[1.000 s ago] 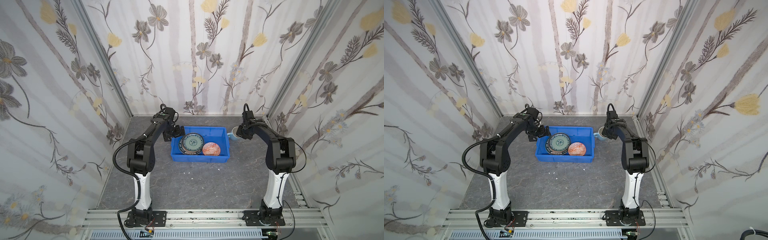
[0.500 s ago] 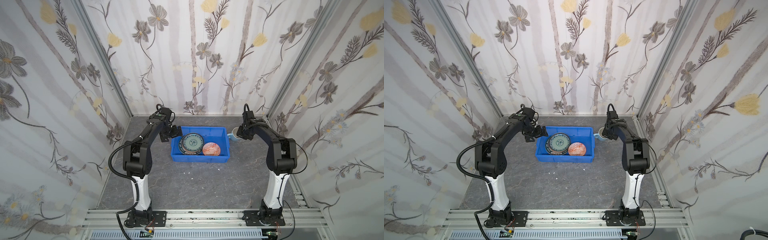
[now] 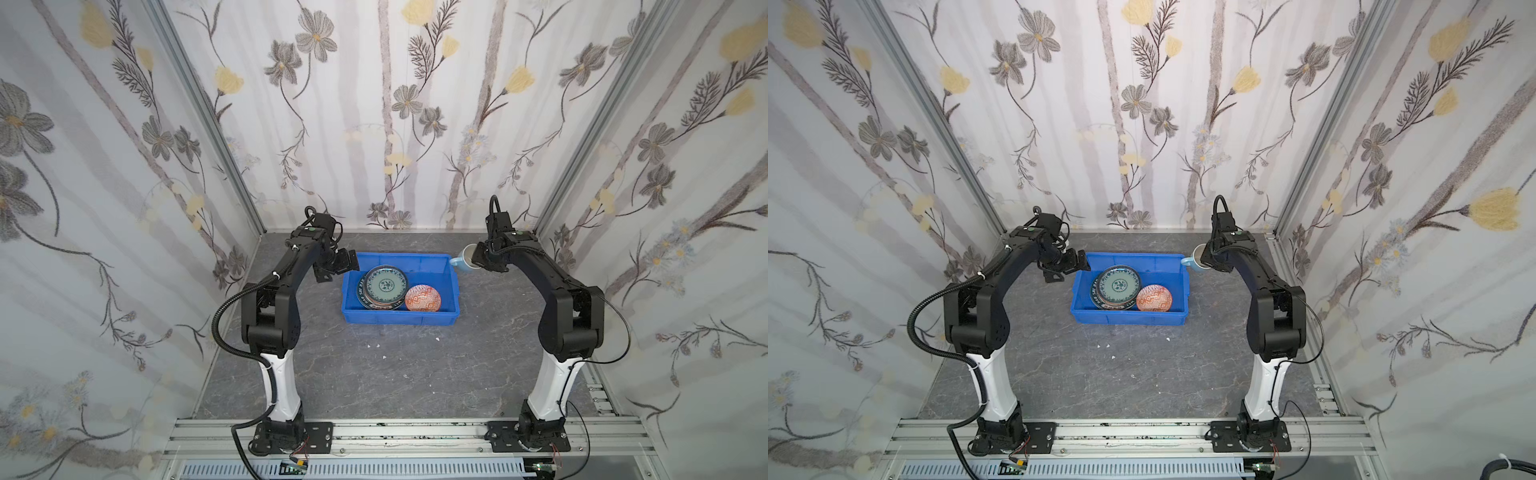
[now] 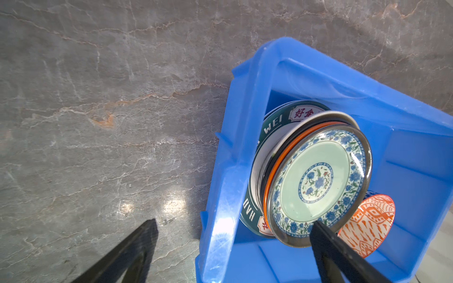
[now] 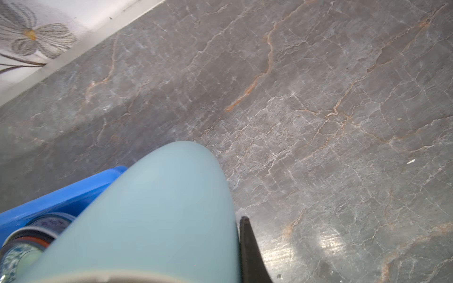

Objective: Place the mixed dishes into the plastic bin
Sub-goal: 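Lift the mug with the right gripper and carry it over the bin, then lower the mug into the bin beside the bowl and open the right gripper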

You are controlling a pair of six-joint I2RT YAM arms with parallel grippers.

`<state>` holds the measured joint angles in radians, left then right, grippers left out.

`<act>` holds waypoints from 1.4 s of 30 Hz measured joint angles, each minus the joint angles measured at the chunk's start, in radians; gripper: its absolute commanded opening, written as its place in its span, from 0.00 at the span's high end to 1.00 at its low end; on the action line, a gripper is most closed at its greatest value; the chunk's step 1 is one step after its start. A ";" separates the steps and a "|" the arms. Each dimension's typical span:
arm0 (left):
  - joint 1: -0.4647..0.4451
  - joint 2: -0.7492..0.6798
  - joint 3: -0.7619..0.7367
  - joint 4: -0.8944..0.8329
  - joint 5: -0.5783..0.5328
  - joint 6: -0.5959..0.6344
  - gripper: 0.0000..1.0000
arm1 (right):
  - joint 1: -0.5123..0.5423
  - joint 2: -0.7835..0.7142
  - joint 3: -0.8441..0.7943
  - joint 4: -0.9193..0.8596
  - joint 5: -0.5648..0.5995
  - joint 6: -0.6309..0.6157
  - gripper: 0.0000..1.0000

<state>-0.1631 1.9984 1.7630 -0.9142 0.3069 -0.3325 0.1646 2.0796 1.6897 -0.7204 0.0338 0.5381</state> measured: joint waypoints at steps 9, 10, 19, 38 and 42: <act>0.010 0.022 0.010 0.004 0.002 0.011 0.00 | 0.092 -0.026 0.102 -0.045 -0.021 -0.008 0.91; 0.010 0.023 0.010 0.004 0.003 0.011 0.00 | 0.106 -0.023 0.110 -0.049 -0.026 -0.008 0.91; 0.019 0.027 -0.005 0.017 0.011 0.015 0.00 | 0.211 0.074 0.154 -0.082 -0.075 -0.008 0.92; 0.041 0.027 -0.080 0.066 0.032 0.011 0.00 | 0.222 0.232 0.247 -0.143 -0.056 -0.007 0.92; 0.043 0.027 -0.080 0.072 0.036 0.008 0.00 | 0.222 0.245 0.252 -0.144 -0.053 -0.008 0.91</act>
<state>-0.1196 2.0258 1.6829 -0.8425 0.3431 -0.3241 0.3866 2.3241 1.9415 -0.8646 -0.0196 0.5304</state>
